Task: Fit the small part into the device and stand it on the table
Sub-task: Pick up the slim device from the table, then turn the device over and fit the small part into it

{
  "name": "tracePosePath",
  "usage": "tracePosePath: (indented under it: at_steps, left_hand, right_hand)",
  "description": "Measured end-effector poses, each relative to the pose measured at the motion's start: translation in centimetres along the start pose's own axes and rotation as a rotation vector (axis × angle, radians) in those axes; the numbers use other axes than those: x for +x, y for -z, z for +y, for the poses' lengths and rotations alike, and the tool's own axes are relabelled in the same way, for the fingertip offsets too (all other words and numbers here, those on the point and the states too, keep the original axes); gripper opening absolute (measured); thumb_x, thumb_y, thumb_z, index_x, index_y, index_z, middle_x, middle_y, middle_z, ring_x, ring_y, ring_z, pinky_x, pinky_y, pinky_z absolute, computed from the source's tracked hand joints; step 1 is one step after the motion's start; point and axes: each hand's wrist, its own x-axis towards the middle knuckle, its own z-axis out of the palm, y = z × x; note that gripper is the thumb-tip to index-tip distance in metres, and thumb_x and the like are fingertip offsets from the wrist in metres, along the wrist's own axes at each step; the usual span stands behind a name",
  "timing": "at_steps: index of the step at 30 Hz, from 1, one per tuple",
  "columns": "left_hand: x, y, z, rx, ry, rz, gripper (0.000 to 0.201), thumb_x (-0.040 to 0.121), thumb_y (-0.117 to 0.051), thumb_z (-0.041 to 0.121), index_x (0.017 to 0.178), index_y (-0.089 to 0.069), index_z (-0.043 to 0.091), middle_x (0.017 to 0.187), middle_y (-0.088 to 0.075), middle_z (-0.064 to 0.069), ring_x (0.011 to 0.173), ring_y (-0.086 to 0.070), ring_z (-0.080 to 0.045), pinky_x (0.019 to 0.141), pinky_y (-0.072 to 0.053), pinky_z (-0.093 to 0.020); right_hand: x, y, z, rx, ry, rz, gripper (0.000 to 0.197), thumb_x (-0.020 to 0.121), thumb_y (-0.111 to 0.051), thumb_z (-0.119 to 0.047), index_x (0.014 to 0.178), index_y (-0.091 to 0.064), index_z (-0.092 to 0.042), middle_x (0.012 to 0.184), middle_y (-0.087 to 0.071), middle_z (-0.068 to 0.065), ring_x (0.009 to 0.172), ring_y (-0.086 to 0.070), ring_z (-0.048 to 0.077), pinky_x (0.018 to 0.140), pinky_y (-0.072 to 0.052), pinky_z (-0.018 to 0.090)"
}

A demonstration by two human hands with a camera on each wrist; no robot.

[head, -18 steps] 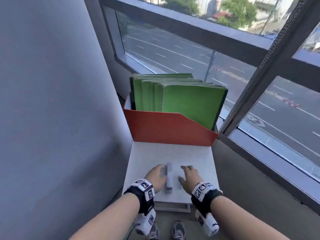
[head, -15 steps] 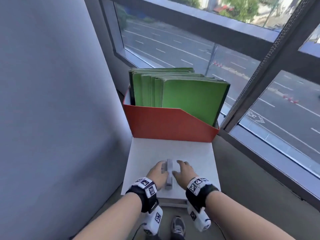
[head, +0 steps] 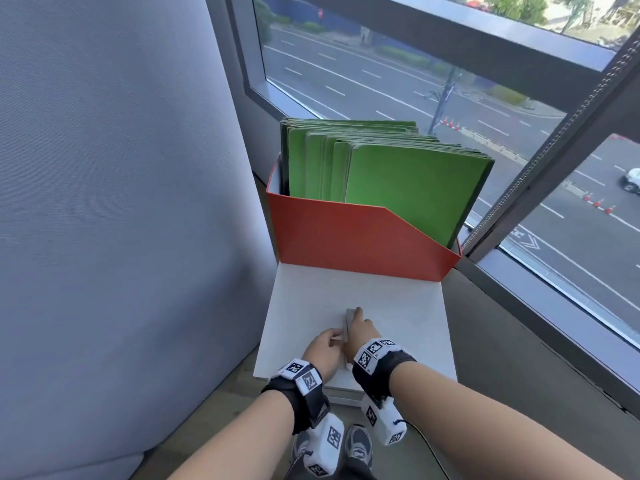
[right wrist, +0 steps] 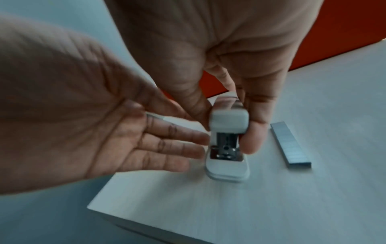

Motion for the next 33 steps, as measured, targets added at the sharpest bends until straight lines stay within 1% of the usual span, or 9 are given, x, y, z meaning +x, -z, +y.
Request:
tracePosePath:
  at_steps: [3,5,10,15,19,24,27,29,33]
  left_hand:
    - [-0.5,0.8,1.0,-0.102,0.041,0.015,0.048,0.090,-0.038,0.014,0.137,-0.041,0.016,0.114,-0.059,-0.009,0.083,-0.058,-0.023,0.087,-0.052,-0.040]
    - [-0.9,1.1,2.0,-0.219,0.047,-0.023,0.045,0.095,-0.033,0.010,0.139,-0.038,0.016,0.107,-0.056,-0.009,0.076,-0.057,-0.020,0.074,-0.053,-0.034]
    - [-2.0,0.9,4.5,-0.307,-0.076,-0.137,0.036,0.099,-0.033,0.021,0.130,-0.050,0.023,0.093,-0.066,-0.008,0.061,-0.062,-0.015,0.060,-0.054,-0.030]
    - [-2.0,-0.5,6.0,-0.300,-0.139,-0.155,0.036,0.099,-0.029,0.023,0.117,-0.057,0.033,0.107,-0.070,-0.009,0.083,-0.066,-0.024,0.064,-0.051,-0.031]
    - [-1.5,-1.7,6.7,-0.249,-0.151,-0.123,0.036,0.098,-0.027,0.025,0.120,-0.056,0.032,0.077,-0.065,-0.001,0.053,-0.054,-0.013,0.046,-0.039,-0.021]
    - [-0.9,-2.2,7.1,-0.263,-0.191,-0.110,0.035,0.099,-0.028,0.023,0.117,-0.058,0.029,0.066,-0.057,0.002,0.046,-0.045,-0.010,0.037,-0.033,-0.016]
    - [-0.4,-1.2,6.9,-0.266,-0.196,-0.085,0.035,0.099,-0.029,0.021,0.118,-0.059,0.023,0.066,-0.057,0.000,0.050,-0.047,-0.012,0.044,-0.037,-0.021]
    - [-0.1,-0.3,6.5,-0.276,-0.188,-0.087,0.035,0.100,-0.026,0.017,0.116,-0.057,0.017,0.064,-0.054,-0.005,0.050,-0.048,-0.015,0.048,-0.037,-0.025]
    - [0.1,0.8,6.6,-0.277,-0.175,-0.096,0.036,0.101,-0.022,0.015,0.122,-0.052,0.010,0.071,-0.058,-0.011,0.057,-0.053,-0.019,0.051,-0.042,-0.027]
  right_hand:
    - [-1.2,1.2,0.3,-0.045,0.085,-0.002,0.081,0.083,-0.060,-0.003,0.146,-0.008,-0.003,0.137,-0.043,0.024,0.121,-0.052,0.036,0.097,-0.048,0.044]
    - [-2.3,2.3,0.6,0.013,0.122,0.014,0.079,0.084,-0.057,-0.003,0.147,-0.009,-0.005,0.134,-0.048,0.023,0.117,-0.055,0.036,0.093,-0.049,0.041]
    - [-5.7,4.8,1.3,0.123,0.231,0.062,0.074,0.085,-0.059,-0.013,0.146,-0.016,-0.012,0.124,-0.057,0.022,0.105,-0.062,0.035,0.084,-0.051,0.039]
    - [-7.8,6.1,2.0,0.220,0.243,0.148,0.074,0.085,-0.059,-0.019,0.146,-0.018,-0.014,0.113,-0.064,0.020,0.094,-0.067,0.033,0.078,-0.056,0.038]
    - [-8.0,6.6,2.2,0.172,0.195,0.147,0.073,0.088,-0.050,-0.021,0.148,-0.009,-0.015,0.104,-0.068,0.021,0.088,-0.068,0.033,0.077,-0.057,0.041]
    - [-7.2,7.4,1.4,0.073,0.136,0.143,0.075,0.089,-0.047,-0.021,0.149,-0.003,-0.008,0.110,-0.066,0.023,0.094,-0.066,0.034,0.072,-0.051,0.035]
    - [-6.7,8.6,0.8,0.050,0.118,0.131,0.058,0.089,-0.050,-0.024,0.139,-0.032,-0.002,0.102,-0.065,0.018,0.083,-0.063,0.032,0.058,-0.048,0.033]
    - [-6.5,9.9,0.5,0.088,0.132,0.074,0.037,0.088,-0.051,-0.022,0.117,-0.056,0.001,0.086,-0.061,0.014,0.078,-0.065,0.032,0.062,-0.053,0.037]
    - [-6.2,11.8,-0.1,0.048,0.157,0.064,0.027,0.089,-0.051,-0.022,0.096,-0.065,0.001,0.078,-0.059,0.011,0.067,-0.057,0.026,0.065,-0.053,0.036]
